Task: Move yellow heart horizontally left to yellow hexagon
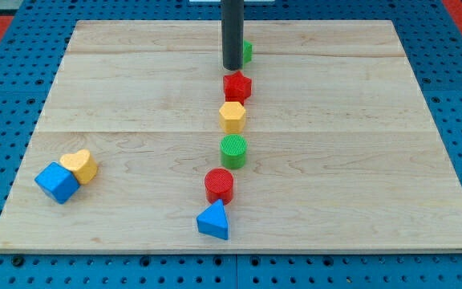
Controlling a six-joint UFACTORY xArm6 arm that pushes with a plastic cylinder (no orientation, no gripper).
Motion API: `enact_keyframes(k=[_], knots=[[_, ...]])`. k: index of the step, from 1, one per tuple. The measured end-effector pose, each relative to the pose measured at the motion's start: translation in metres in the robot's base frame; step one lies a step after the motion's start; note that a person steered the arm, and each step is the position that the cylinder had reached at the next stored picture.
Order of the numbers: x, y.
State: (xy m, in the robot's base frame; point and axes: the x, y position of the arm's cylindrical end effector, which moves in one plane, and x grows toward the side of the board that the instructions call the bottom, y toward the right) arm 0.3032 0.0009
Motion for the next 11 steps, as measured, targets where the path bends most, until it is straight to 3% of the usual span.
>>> enact_keyframes(k=[1, 4, 7, 9, 10, 11], knots=[[0.036, -0.049], [0.249, -0.156], [0.180, -0.207], [0.202, -0.215], [0.203, -0.258], [0.184, -0.255]])
